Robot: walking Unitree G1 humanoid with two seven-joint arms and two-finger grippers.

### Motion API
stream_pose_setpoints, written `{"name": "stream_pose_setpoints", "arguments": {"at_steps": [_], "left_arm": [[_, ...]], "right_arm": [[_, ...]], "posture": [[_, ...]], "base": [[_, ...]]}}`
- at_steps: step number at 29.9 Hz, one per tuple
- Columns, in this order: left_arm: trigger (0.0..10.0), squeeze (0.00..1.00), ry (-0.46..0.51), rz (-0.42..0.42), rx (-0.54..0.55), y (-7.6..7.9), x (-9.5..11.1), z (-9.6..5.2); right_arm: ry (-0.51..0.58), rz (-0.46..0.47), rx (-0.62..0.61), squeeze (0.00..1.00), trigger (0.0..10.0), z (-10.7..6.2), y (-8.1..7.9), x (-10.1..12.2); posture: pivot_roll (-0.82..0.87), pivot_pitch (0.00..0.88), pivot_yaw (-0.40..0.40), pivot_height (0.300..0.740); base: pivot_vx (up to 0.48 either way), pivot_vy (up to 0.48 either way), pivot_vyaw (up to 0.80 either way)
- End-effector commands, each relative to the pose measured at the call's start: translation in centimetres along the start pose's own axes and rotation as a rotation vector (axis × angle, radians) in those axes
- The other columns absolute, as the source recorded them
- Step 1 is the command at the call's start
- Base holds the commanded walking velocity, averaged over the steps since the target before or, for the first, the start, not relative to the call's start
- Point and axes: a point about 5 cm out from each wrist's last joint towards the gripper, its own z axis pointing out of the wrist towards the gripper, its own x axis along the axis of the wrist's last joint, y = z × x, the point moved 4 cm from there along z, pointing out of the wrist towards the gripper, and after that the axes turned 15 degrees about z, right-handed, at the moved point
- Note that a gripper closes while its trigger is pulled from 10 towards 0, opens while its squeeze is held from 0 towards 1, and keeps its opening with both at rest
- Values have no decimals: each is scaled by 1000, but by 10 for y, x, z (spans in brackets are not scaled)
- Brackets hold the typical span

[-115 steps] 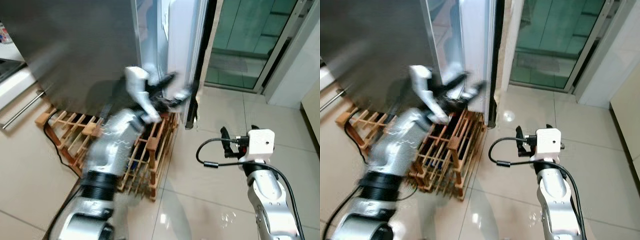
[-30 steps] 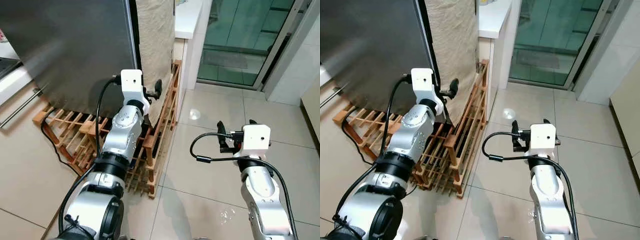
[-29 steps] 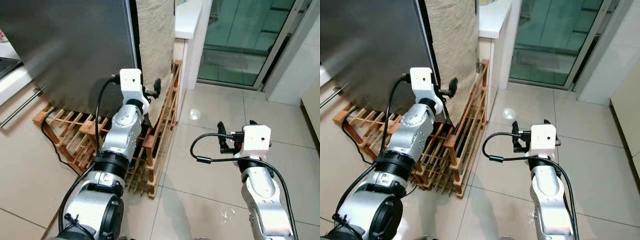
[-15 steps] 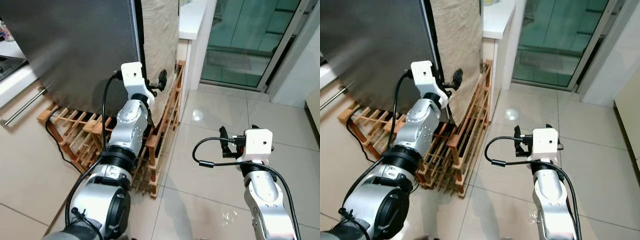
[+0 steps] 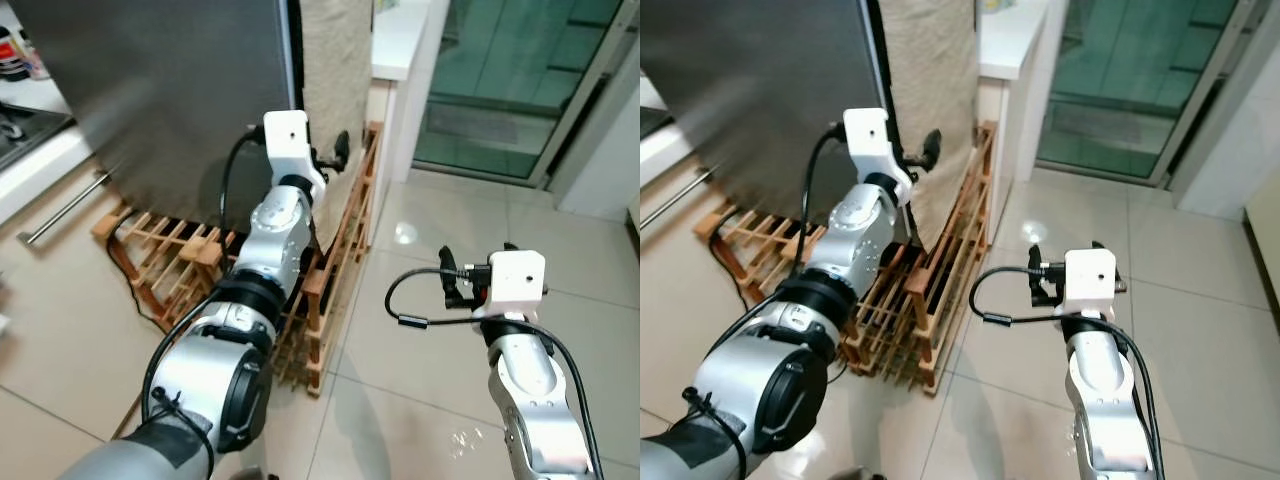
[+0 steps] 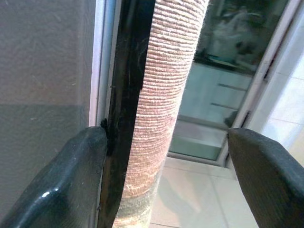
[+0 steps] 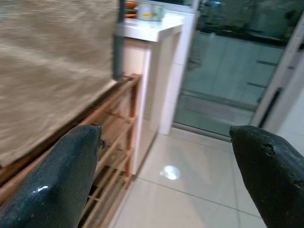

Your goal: Restocking fridge

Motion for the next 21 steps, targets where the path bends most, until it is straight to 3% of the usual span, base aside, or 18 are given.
{"name": "stream_pose_setpoints", "arguments": {"at_steps": [1, 3, 7, 9, 14, 16, 19, 21], "left_arm": [[10000, 0, 8, -9, -286, 74, 3, -2], [10000, 0, 9, -25, -325, 83, 3, -4], [10000, 0, 63, -137, -483, 122, 16, -11], [10000, 0, 120, -212, -612, 144, 28, -21], [10000, 0, 269, -326, -876, 177, 59, -50], [10000, 0, 306, -337, -928, 182, 67, -57], [10000, 0, 308, -319, -904, 179, 67, -54], [10000, 0, 299, -306, -866, 167, 64, -49]], "right_arm": [[2, 1, 0, 0, 10000, 3, -2, 0], [2, 1, 0, 0, 10000, 3, -2, 0], [2, 2, -1, 0, 10000, 4, -3, -1], [2, 3, -3, 0, 10000, 4, -3, -1], [-1, 4, -10, 0, 10000, 4, -1, -3], [-5, 5, -15, 0, 10000, 4, 1, -4], [-7, 5, -17, 0, 10000, 4, 1, -5], [-5, 6, -18, 0, 10000, 4, 0, -4]], "posture": [[-169, 0, 88, 740], [-169, 0, 88, 740], [-180, 0, 96, 740], [-181, 0, 96, 740], [-174, 0, 90, 740], [-171, 0, 88, 740], [-171, 0, 89, 740], [-170, 0, 91, 740]], "base": [[0, 0, 0], [0, 0, 0], [0, 0, 0], [0, 0, 0], [0, 0, 0], [0, 0, 0], [0, 0, 0], [0, 0, 0]]}}
